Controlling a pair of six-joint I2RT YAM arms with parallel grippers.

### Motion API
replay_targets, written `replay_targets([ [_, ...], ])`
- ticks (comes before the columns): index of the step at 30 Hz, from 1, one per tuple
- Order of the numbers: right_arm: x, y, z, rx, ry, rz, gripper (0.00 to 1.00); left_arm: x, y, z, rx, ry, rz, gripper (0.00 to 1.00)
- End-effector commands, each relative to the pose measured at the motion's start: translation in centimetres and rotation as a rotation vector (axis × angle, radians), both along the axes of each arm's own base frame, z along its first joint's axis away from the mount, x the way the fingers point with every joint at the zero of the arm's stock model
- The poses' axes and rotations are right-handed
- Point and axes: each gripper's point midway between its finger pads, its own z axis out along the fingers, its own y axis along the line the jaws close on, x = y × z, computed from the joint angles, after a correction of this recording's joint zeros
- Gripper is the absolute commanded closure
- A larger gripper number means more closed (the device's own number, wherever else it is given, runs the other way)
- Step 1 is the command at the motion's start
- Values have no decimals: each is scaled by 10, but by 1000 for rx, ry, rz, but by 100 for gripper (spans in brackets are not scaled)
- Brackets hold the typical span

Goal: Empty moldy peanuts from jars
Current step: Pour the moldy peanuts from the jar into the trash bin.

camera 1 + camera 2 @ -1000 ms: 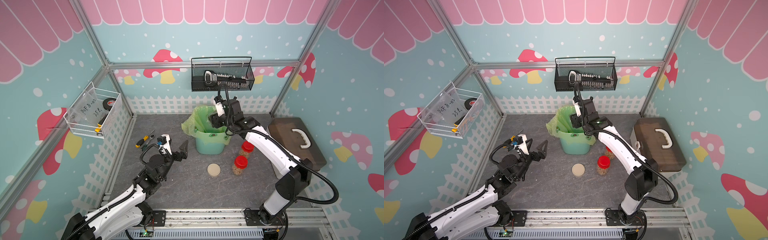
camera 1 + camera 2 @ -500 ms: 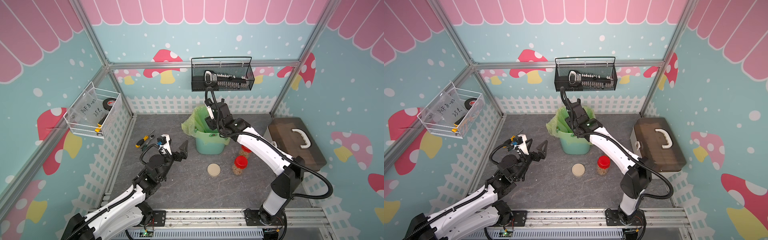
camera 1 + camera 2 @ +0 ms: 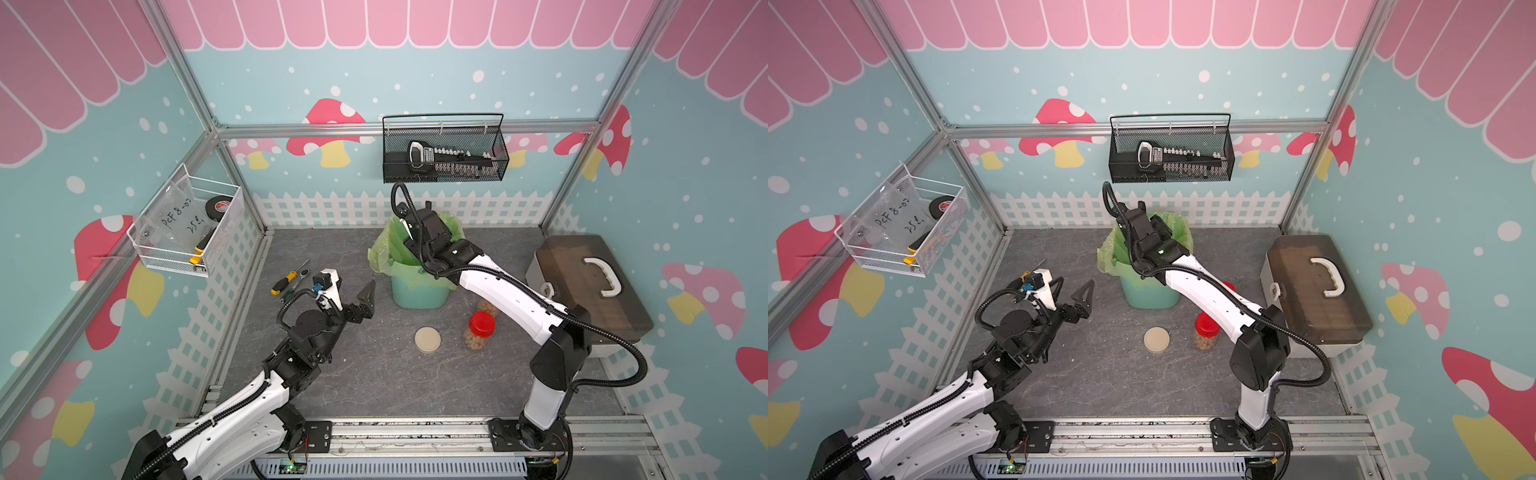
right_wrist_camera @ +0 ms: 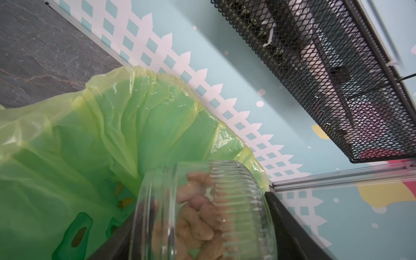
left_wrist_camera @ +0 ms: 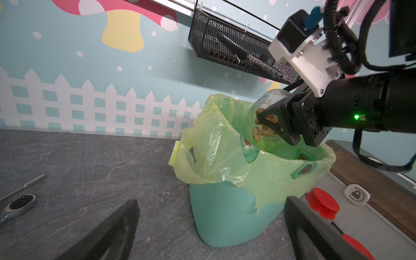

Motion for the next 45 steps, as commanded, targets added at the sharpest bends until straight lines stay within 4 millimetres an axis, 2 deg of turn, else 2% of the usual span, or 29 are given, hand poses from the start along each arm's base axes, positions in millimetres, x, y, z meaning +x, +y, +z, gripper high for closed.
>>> replay_targets([
  [1, 4, 1, 34, 6, -102, -20, 55, 0, 3, 7, -3, -16, 5, 1],
  [9, -5, 8, 51, -66, -139, -4, 55, -1, 3, 8, -5, -18, 2, 1],
  [19, -3, 7, 54, -160, -141, -7, 55, -1, 4, 8, -5, -21, 5, 1],
  [31, 3, 12, 26, -372, -99, 2, 54, -1, 5, 9, -4, -25, 7, 1],
  [43, -1, 19, 37, -411, -123, 19, 54, -1, 7, 10, -8, -27, 7, 1],
  [44, 3, 26, 21, -444, -103, 29, 54, -1, 7, 9, -9, -27, 6, 1],
  [45, 2, 28, 19, -458, -101, 31, 54, -1, 7, 9, -8, -26, 7, 1],
])
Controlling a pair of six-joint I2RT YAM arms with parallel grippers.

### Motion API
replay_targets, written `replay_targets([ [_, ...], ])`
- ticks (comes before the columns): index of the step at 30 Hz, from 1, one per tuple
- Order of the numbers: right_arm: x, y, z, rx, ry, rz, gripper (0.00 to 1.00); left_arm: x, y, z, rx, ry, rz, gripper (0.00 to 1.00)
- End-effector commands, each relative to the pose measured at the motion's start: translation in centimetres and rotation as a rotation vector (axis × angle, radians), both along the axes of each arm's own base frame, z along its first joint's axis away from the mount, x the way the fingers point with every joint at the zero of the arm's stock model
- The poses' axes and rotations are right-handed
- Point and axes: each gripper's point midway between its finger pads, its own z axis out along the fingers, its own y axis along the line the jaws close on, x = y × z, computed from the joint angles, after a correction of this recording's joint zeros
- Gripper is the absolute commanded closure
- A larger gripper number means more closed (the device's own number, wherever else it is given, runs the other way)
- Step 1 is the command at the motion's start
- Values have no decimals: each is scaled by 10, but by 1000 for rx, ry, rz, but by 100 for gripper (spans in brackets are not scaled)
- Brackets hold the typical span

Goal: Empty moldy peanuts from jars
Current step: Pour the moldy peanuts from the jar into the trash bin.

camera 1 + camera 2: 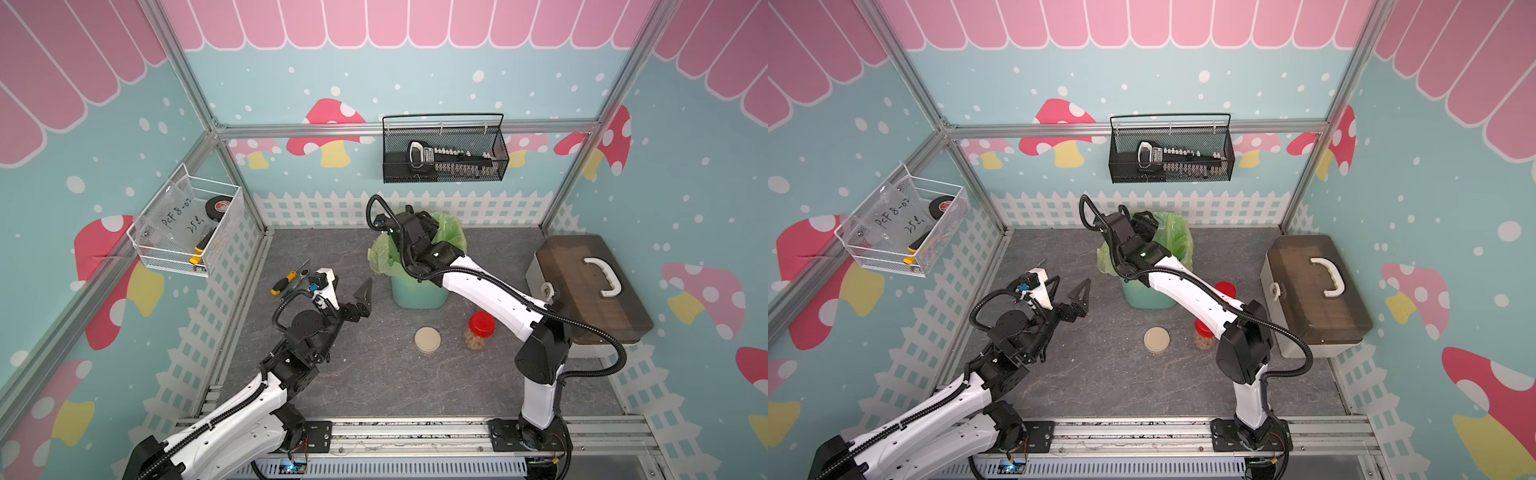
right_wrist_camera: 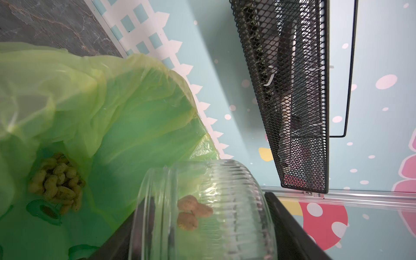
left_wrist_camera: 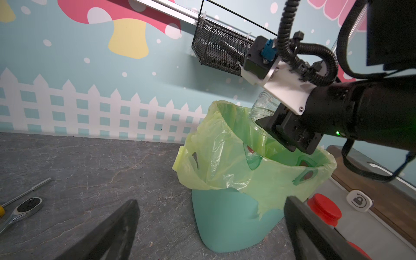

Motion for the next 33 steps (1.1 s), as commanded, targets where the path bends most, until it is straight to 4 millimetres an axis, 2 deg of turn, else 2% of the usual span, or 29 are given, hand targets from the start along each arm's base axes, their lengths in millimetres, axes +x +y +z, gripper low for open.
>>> replay_targets([
  [1, 1, 12, 10, -30, -42, 5, 53, -1, 0, 2, 0, -8, -10, 1],
  [9, -4, 12, 3, -70, -37, -11, 54, -2, 2, 4, -5, -16, -7, 1],
  [12, -6, 4, 10, -63, -53, -22, 54, -2, 2, 3, -4, -13, -5, 1],
  [13, -10, 1, 20, -36, -68, -19, 54, -3, 2, 3, -4, -14, -5, 1],
  [15, -13, 3, 25, -6, -70, 1, 54, -3, 2, 4, -6, -16, -7, 1],
  [18, -9, 7, 13, -48, -53, 2, 54, -3, 2, 4, -10, -17, -9, 1],
  [19, -4, 11, -2, -86, -36, -6, 54, -3, 1, 4, -8, -16, -13, 1],
  [20, -3, 11, -4, -97, -33, -10, 54, -3, 1, 4, -7, -15, -11, 1],
  [24, -9, 9, 15, -41, -51, -6, 55, -4, 2, 5, -10, -19, -9, 1],
  [25, -16, 3, 35, -9, -79, -7, 55, -4, 3, 5, -10, -20, -8, 1],
  [27, -19, -1, 45, 5, -90, -4, 55, -4, 2, 4, -10, -18, -11, 1],
  [33, -14, -4, 41, 31, -80, -10, 54, -3, 1, 3, -9, -14, -13, 1],
])
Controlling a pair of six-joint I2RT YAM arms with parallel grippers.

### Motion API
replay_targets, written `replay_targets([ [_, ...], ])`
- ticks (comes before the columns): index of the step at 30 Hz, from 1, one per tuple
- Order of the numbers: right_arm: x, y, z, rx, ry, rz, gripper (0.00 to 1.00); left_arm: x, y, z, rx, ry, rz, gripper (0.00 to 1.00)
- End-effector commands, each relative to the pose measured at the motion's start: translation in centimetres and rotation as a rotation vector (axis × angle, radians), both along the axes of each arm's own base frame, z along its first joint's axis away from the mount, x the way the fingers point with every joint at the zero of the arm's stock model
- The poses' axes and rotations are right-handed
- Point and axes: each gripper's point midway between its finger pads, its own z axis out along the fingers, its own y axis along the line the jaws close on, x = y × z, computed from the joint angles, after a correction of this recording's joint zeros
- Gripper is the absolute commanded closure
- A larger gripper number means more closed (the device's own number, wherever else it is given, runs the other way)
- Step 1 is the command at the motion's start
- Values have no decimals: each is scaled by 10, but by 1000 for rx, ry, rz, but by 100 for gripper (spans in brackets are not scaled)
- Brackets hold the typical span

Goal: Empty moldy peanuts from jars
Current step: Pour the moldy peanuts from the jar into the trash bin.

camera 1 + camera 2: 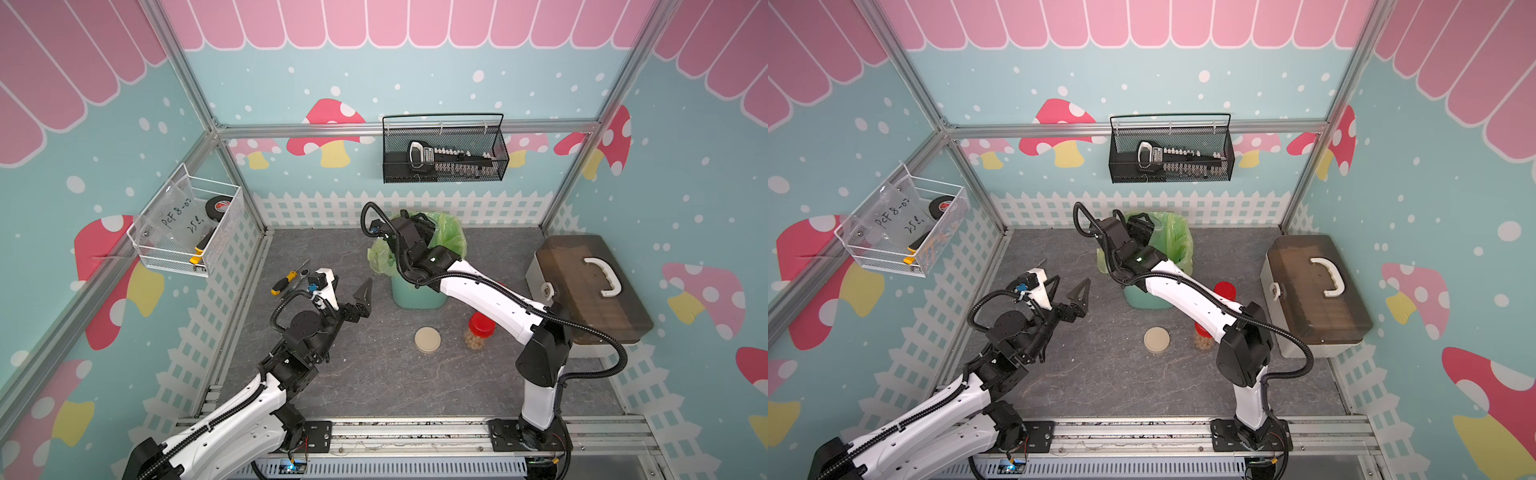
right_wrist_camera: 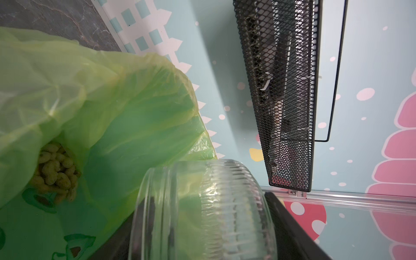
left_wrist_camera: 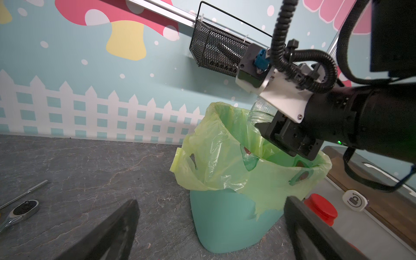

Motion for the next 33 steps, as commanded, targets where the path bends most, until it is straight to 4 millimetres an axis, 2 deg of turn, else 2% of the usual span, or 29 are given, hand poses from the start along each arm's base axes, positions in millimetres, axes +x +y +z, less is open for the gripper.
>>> replay_targets([
  [1, -3, -10, 36, 124, -56, -15, 54, -1, 2, 1, -2, -7, -2, 1],
  [5, -9, -26, 57, 380, -17, 6, 54, -2, 3, 1, -4, -9, 1, 1],
  [11, -24, -61, 88, 895, 129, 111, 54, -1, 1, 1, -5, -7, -6, 1],
  [16, -31, -83, 97, 1213, 256, 188, 55, -1, 2, 1, -7, -9, -5, 1],
  [23, -44, -80, 99, 1527, 484, 340, 55, -2, 2, 1, -7, -9, -3, 1],
  [27, -65, -67, 103, 1616, 603, 432, 55, -3, 9, 2, 7, -10, 23, 1],
  [29, -77, -63, 105, 1661, 645, 461, 55, -2, 18, 0, 43, 5, 64, 1],
  [33, -111, -62, 104, 1701, 692, 493, 55, -3, 55, -7, 56, 37, 177, 1],
])
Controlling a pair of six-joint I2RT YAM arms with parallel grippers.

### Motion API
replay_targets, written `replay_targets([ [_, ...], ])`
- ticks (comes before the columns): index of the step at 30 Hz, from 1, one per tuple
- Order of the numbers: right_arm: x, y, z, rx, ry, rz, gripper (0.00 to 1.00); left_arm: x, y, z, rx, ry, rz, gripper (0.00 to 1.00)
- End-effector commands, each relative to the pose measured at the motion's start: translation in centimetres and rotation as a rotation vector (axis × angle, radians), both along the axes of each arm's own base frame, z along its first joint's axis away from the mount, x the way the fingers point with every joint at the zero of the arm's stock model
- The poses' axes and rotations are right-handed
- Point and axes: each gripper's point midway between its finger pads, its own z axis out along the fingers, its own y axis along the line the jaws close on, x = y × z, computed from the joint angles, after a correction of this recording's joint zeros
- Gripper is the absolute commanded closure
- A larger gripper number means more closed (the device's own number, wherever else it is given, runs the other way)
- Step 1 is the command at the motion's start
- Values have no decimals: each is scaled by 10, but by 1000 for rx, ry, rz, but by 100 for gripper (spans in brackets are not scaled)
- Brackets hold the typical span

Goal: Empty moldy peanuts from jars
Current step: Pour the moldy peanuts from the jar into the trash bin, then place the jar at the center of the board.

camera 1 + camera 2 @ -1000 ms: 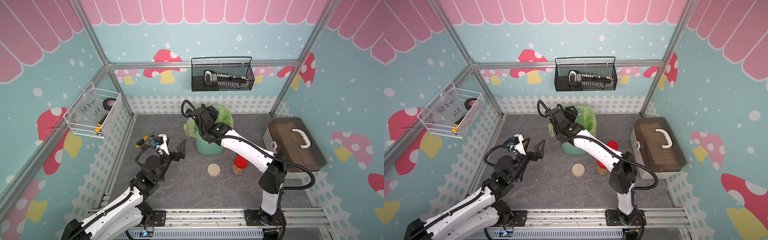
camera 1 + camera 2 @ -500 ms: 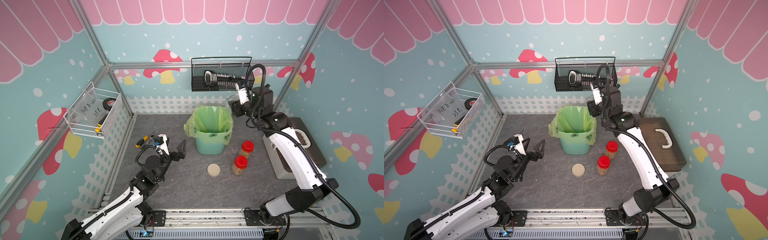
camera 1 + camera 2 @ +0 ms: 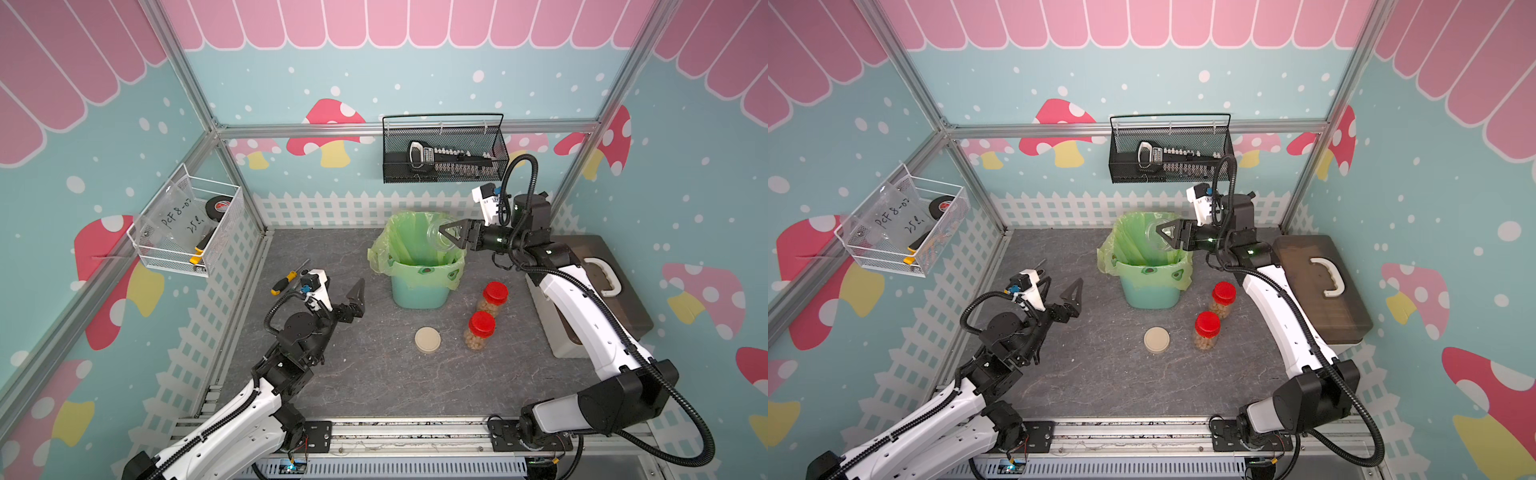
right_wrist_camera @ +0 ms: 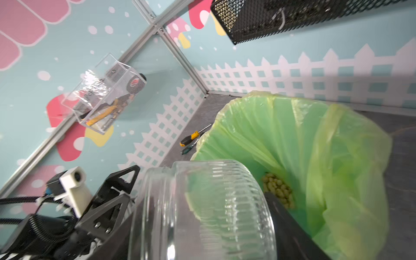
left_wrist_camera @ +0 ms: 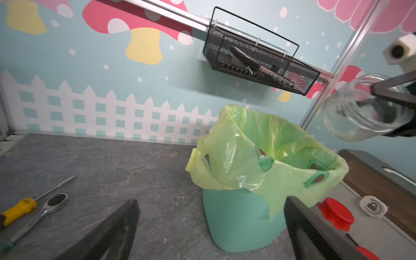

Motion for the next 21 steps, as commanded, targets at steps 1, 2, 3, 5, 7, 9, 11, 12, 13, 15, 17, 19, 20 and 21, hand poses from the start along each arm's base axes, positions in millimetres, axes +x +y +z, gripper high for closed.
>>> replay_targets([
  [1, -52, 9, 52, 134, -95, 115, 55, -2, 33, -10, 11, 32, 101, 1],
  [2, -61, 12, 50, 140, -87, 132, 55, -4, 39, -11, -3, 31, 113, 1],
  [3, -71, 16, 48, 146, -74, 150, 55, -5, 47, -12, -24, 30, 134, 1],
  [5, -90, 24, 42, 153, -57, 178, 55, -7, 51, -11, -58, 24, 116, 1],
  [7, -110, 37, 33, 150, -35, 215, 55, -6, 56, -12, -77, 24, 121, 1],
  [9, -127, 51, 19, 141, -4, 249, 55, -5, 56, -13, -81, 29, 119, 1],
  [11, -141, 64, -1, 133, 34, 273, 55, -4, 58, -13, -79, 34, 124, 1],
  [12, -147, 70, -13, 131, 55, 273, 55, -4, 59, -14, -78, 38, 129, 1],
  [13, -152, 74, -24, 139, 69, 269, 55, -4, 61, -15, -78, 41, 133, 1],
  [15, -159, 82, -47, 160, 107, 263, 55, -5, 63, -15, -82, 43, 140, 1],
  [17, -163, 89, -69, 173, 146, 253, 55, -5, 65, -16, -91, 43, 143, 1],
  [19, -164, 96, -91, 178, 180, 227, 55, -5, 65, -15, -99, 42, 139, 1],
  [20, -164, 99, -102, 166, 196, 212, 55, -4, 65, -16, -100, 44, 138, 1],
  [21, -163, 101, -113, 147, 207, 186, 55, -3, 64, -17, -100, 48, 135, 1],
])
